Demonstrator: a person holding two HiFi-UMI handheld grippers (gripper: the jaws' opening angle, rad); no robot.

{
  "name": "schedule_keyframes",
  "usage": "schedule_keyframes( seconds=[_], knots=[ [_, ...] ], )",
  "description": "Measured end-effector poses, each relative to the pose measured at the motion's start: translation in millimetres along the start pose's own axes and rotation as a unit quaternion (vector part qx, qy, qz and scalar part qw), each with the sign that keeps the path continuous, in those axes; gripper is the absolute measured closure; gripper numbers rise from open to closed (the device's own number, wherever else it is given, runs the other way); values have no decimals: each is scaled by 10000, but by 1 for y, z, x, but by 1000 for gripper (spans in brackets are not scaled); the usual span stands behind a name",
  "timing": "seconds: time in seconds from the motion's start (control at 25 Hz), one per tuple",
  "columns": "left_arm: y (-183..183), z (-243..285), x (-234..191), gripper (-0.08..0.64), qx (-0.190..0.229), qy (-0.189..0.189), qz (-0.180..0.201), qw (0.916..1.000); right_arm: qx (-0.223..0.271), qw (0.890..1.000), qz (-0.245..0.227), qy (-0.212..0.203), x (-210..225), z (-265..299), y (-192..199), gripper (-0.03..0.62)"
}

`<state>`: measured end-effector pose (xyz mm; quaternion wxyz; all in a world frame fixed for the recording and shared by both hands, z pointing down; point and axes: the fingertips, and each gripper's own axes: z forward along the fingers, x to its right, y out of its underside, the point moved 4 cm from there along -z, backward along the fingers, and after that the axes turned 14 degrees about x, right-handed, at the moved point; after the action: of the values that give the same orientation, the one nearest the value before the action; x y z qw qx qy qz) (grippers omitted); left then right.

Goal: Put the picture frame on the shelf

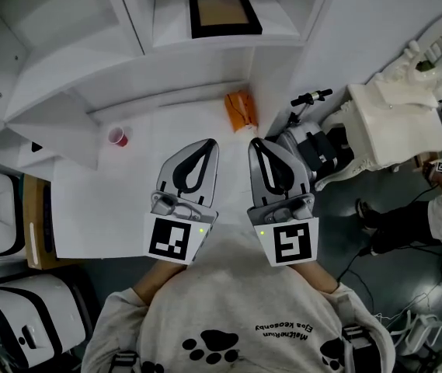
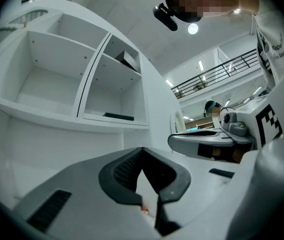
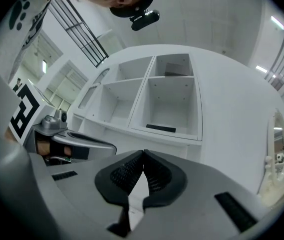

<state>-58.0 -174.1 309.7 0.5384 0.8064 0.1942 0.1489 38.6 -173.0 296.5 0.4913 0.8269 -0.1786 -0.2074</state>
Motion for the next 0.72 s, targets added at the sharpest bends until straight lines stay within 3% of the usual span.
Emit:
schedule_keyframes(
  seconds=[0.36, 0.72],
  knots=[
    [28, -20, 5, 540, -368, -72, -207, 9991, -228, 9997, 113, -17, -9, -7, 20, 560],
    [32, -19, 5, 540, -406, -10, -239, 9989, -220, 9994, 229, -118, -14, -4, 25, 560]
  ],
)
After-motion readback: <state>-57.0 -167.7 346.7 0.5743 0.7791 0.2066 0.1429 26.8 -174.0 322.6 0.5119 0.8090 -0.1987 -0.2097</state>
